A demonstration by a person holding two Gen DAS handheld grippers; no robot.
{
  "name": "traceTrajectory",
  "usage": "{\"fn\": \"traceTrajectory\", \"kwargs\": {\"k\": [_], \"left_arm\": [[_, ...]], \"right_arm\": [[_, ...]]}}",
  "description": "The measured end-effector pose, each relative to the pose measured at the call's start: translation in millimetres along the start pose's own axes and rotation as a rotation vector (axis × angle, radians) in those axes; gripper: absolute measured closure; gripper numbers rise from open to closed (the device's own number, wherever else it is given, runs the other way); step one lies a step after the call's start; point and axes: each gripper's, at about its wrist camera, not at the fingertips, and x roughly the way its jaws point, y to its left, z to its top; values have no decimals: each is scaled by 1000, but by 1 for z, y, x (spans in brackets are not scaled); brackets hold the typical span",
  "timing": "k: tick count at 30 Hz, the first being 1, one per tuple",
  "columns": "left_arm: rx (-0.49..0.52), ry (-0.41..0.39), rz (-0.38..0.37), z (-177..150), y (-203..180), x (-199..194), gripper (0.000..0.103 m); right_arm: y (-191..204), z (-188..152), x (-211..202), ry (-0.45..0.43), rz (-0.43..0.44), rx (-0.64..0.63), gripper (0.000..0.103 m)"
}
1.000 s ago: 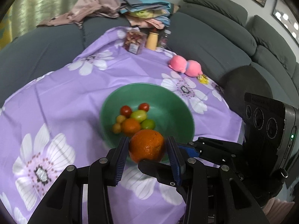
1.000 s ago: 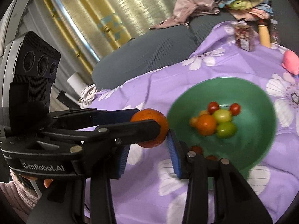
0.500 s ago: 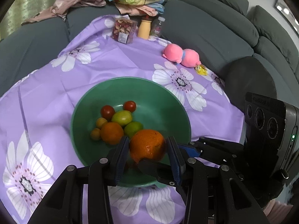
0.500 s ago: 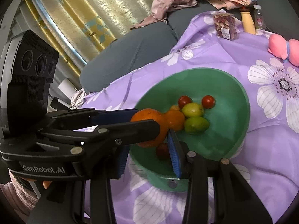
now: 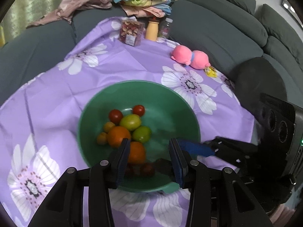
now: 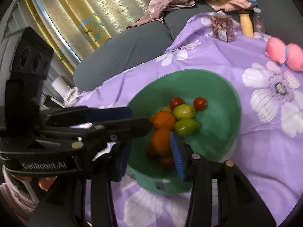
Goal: Organize fruits
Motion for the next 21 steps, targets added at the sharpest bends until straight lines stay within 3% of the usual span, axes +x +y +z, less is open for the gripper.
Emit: {"fn": "traceTrajectory", "kwargs": {"k": [2,3,4,7,9,13,21], "left_arm": [[3,-10,35,0,0,-6,29],[2,-18,55,-1,1,-10,10],[3,-35,77,-1,2,-16,2],[1,-50,127,0,5,-30,2],[0,-60,153,0,7,-37,2],[-16,-73,120,1,10,-50,2],[4,-112,165,8,7,-72,1]], "right_arm": [[3,1,-4,3,-73,-36,37],[4,1,-6,3,-96,-51,32],[7,1,-11,1,-127,-80,29],[11,4,-20,-8,-188,-136,13],[11,7,-27,-16,-217,-155,10],[15,13,-40,-25,-239,-185,9],[25,19,-50,-31,-246,-225,9]]}}
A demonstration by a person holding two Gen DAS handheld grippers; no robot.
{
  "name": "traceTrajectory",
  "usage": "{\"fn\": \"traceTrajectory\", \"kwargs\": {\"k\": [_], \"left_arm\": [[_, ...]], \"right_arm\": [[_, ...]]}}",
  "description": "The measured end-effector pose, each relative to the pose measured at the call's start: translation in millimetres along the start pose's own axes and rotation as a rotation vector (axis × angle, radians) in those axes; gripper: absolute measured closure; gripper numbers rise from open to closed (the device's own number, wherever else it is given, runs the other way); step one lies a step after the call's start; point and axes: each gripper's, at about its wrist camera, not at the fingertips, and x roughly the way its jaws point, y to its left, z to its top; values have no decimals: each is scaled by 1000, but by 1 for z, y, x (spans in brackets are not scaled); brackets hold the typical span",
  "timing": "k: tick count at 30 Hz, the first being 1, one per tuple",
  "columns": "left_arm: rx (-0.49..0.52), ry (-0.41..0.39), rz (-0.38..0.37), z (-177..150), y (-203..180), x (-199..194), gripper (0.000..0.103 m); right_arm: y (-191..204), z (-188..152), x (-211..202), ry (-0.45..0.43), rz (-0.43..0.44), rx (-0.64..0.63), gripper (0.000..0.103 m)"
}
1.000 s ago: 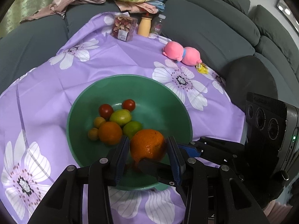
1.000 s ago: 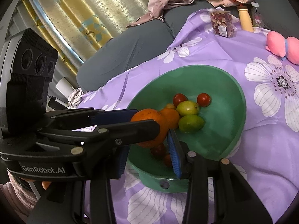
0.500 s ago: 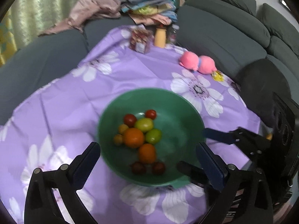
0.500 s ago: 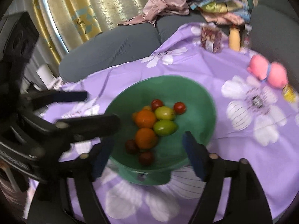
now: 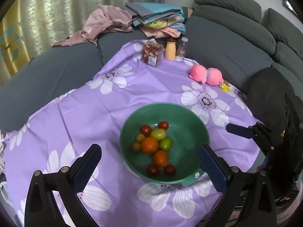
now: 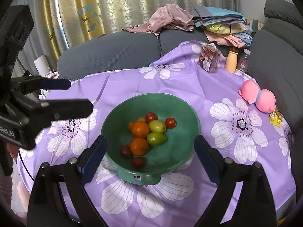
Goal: Organize fruits
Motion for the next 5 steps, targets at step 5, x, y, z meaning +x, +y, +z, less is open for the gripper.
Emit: {"fn": "traceTrajectory", "kwargs": {"k": [5], "left_arm": [[18,-13,54,2,-2,-2,1]], "right_arm": [[2,1,-2,-2,1,2,9]]}}
